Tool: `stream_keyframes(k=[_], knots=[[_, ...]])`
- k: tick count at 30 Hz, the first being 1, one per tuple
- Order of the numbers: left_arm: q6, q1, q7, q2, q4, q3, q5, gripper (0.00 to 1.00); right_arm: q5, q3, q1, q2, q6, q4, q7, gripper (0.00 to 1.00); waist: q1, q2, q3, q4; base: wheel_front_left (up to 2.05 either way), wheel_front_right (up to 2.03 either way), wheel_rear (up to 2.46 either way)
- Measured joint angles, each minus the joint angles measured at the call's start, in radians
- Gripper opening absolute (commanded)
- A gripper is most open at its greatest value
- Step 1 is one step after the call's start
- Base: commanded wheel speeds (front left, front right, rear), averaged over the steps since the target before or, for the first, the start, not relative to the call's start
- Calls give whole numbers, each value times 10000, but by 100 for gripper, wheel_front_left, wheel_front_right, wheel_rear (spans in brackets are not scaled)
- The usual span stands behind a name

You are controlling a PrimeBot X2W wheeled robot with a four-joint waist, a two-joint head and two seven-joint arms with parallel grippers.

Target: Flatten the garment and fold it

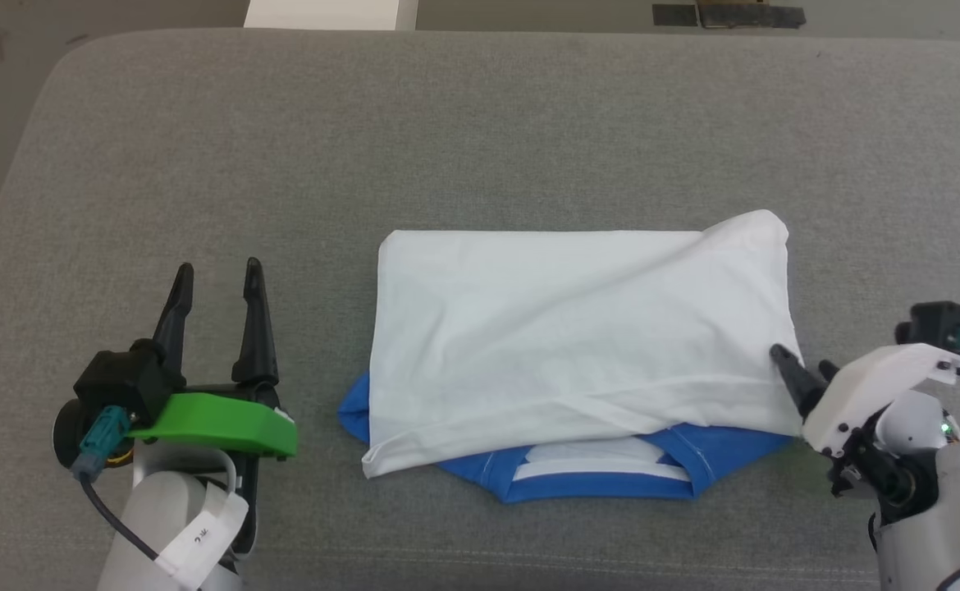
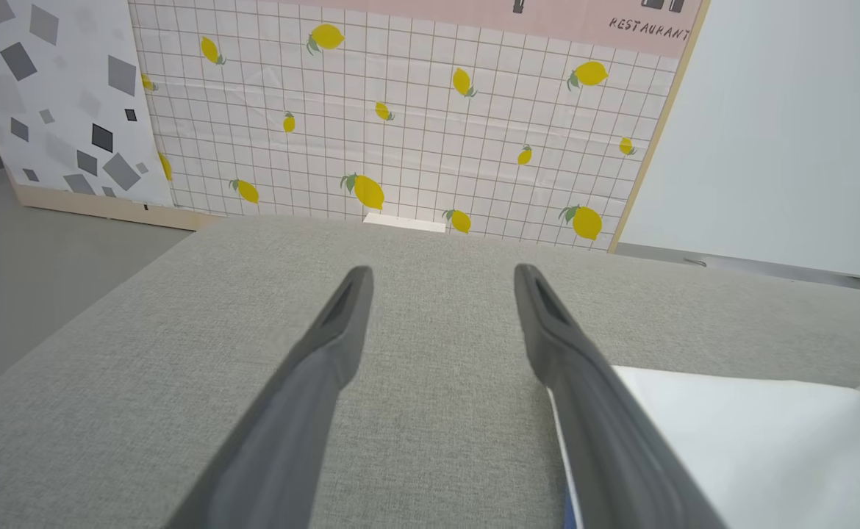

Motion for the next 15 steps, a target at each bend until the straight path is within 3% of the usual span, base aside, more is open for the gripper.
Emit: stream_keyframes(k=[7, 12, 14, 15], knots=[[-247, -45, 2, -274, 111, 197, 399, 100, -136, 153, -751, -94, 0, 1143, 1014, 100, 0, 0, 110, 95, 0, 0, 0], [-351, -44, 2, -382, 169, 414, 435, 100, 583, 765, -978, -309, 0, 1467, 1678, 100, 0, 0, 106, 158, 0, 0, 0], [-418, -39, 2, -418, 209, 477, 470, 100, 662, 949, -980, -314, -2, 1463, 1714, 41, 0, 0, 83, 154, 0, 0, 0], [-428, -36, 2, -435, 226, 514, 506, 100, 646, 980, -978, -291, -2, 1459, 1653, 18, 0, 0, 75, 143, 0, 0, 0]])
